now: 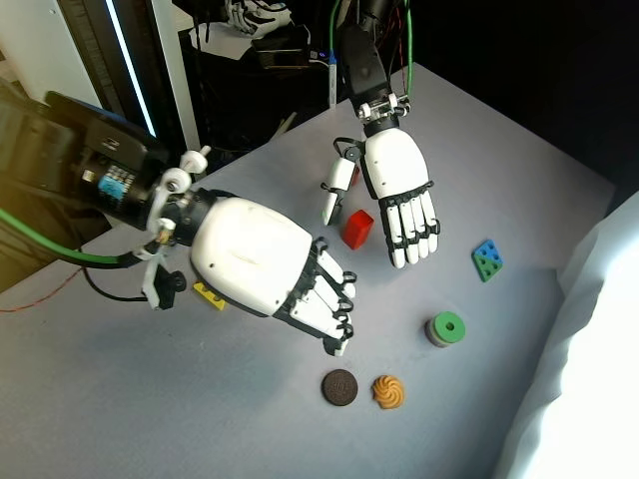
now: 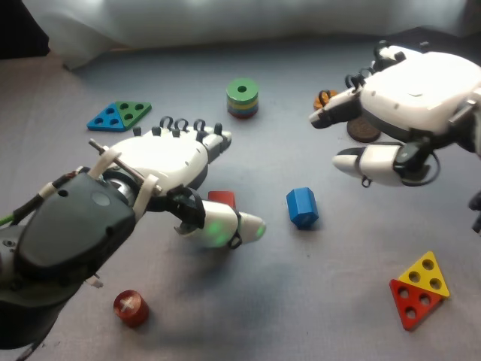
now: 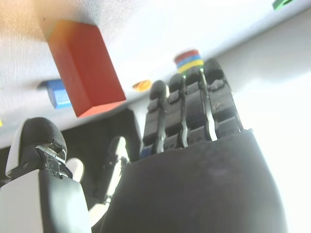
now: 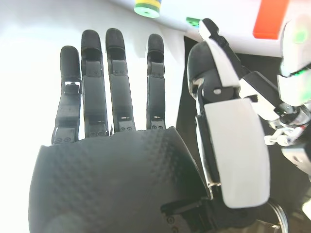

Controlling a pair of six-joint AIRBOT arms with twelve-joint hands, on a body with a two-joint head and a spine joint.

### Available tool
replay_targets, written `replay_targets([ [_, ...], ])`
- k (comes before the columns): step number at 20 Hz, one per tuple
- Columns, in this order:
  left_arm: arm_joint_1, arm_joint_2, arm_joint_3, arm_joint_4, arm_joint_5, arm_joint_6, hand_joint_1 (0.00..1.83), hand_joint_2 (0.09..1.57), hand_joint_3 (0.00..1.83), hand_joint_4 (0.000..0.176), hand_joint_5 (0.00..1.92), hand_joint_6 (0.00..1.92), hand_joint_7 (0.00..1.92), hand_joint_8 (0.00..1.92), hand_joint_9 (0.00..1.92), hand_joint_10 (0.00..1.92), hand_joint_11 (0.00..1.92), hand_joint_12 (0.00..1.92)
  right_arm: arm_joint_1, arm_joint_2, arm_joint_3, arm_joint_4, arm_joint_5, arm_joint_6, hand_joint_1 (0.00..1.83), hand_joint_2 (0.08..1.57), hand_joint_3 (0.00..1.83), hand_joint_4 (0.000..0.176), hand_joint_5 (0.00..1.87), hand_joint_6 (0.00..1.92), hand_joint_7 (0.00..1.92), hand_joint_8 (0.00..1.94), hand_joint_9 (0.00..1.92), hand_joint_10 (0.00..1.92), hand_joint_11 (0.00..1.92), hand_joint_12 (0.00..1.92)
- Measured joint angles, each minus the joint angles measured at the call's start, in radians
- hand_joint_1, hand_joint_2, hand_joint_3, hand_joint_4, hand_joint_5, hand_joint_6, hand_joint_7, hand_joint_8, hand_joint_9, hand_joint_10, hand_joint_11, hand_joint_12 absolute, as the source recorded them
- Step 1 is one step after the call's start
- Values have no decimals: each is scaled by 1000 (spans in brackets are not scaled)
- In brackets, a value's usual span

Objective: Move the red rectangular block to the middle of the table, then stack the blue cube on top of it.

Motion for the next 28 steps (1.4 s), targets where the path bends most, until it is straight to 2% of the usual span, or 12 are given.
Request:
replay_targets([
  [3,-35,16,-18,-48,-6,51,170,951,1,0,61,0,43,0,21,0,0,91,41,-40,26,112,-34,-106,484,1164,0,0,505,0,499,0,443,0,0,943],
  [5,-66,34,-43,-84,-8,89,34,959,4,0,76,6,56,5,32,5,6,94,75,-69,39,246,-51,-211,415,981,0,2,340,8,274,14,191,12,0,450],
  [8,-92,61,-71,-122,-8,110,0,939,0,0,99,9,65,5,25,1,0,75,80,-89,39,272,-50,-251,427,762,0,106,222,0,36,1,7,0,0,24],
  [10,-113,79,-77,-157,-8,148,0,952,3,0,94,4,60,2,22,0,0,71,66,-107,46,275,-39,-259,464,749,0,150,194,0,0,0,0,0,0,0],
  [12,-127,106,-77,-188,-13,185,0,948,1,0,106,8,68,4,24,1,0,71,51,-135,64,285,-21,-258,577,719,0,174,223,11,0,0,0,0,0,0],
  [14,-127,127,-74,-217,-17,194,0,946,0,0,116,9,80,7,38,6,8,81,41,-154,77,287,-4,-262,820,687,0,165,325,18,0,0,0,0,0,0],
  [16,-127,148,-74,-232,-21,211,0,951,2,0,121,9,80,6,42,6,17,90,29,-174,89,283,8,-263,877,698,5,117,393,11,0,0,0,0,0,0],
  [20,-129,201,-68,-248,-28,246,0,963,6,0,132,10,92,8,51,8,10,98,23,-208,112,319,19,-261,984,767,17,79,530,27,0,0,0,0,0,0],
  [21,-136,233,-68,-266,-31,271,0,967,7,0,127,6,89,5,49,6,2,100,23,-232,126,332,41,-261,976,790,24,58,573,38,0,0,0,0,0,0],
  [23,-142,247,-68,-279,-32,294,0,967,7,0,127,6,89,5,49,6,2,100,23,-242,128,337,46,-260,976,790,24,58,573,38,0,0,0,0,0,0],
  [26,-171,278,-78,-307,-39,347,0,969,2,0,158,6,111,5,58,3,0,97,10,-264,133,338,50,-247,1016,807,11,32,753,18,0,0,0,0,0,0],
  [28,-171,301,-100,-335,-55,364,0,975,4,0,164,6,116,5,62,3,0,95,3,-271,142,343,51,-245,993,817,14,40,700,0,0,0,0,0,0,0],
])
